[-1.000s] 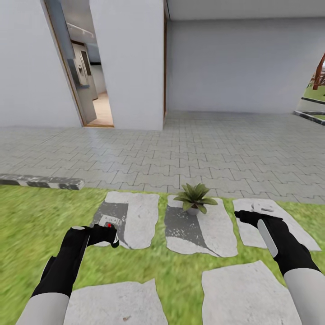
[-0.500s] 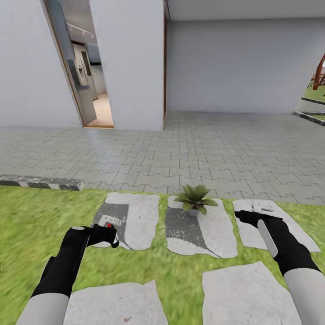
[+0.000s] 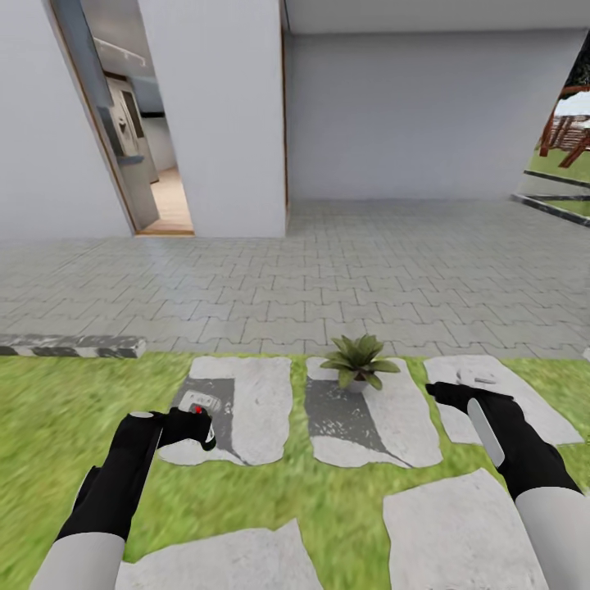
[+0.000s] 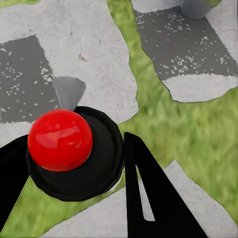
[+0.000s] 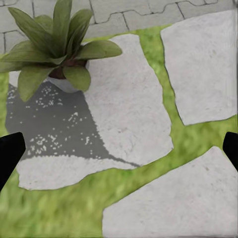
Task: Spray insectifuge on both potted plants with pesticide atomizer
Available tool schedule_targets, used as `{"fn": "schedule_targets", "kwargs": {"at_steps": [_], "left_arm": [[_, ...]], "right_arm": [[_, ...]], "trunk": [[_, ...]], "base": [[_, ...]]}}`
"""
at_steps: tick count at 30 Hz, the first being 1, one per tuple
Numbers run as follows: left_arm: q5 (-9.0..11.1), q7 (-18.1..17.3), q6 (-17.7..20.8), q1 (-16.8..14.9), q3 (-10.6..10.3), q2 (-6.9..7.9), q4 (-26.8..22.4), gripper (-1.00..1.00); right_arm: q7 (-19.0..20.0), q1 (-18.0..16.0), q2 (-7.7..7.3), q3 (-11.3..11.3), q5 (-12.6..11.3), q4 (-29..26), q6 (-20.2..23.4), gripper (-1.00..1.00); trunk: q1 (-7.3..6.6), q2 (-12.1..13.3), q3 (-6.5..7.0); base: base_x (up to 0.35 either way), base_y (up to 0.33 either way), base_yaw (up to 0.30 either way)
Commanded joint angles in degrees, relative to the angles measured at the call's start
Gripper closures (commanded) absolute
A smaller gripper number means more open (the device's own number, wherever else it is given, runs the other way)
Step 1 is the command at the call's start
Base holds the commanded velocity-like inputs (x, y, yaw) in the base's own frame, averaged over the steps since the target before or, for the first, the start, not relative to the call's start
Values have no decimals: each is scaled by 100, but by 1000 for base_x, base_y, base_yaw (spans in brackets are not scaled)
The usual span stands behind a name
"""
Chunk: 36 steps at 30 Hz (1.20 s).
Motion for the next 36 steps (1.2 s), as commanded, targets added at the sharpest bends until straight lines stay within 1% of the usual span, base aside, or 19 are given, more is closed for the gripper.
{"fn": "schedule_targets", "kwargs": {"at_steps": [1, 9, 16, 36], "left_arm": [[-53, -60, 10, -3, 19, -5, -7, 100], [-57, -60, 10, -3, 19, -5, -8, 100], [-58, -60, 10, -3, 19, -5, -8, 100], [-55, -60, 10, -3, 19, -5, -10, 100]], "right_arm": [[-51, -5, -1, 6, -61, -8, 25, -100], [-51, -5, -2, 6, -61, -8, 25, -100], [-51, -5, -6, 6, -58, -8, 25, -100], [-51, -5, 0, 6, -61, -8, 25, -100]], "trunk": [[0, -3, -5], [0, -3, -5], [0, -3, -5], [0, -3, -5]], "base": [[111, 297, -265], [123, 297, -267], [238, 268, -246], [288, 225, -15]]}}
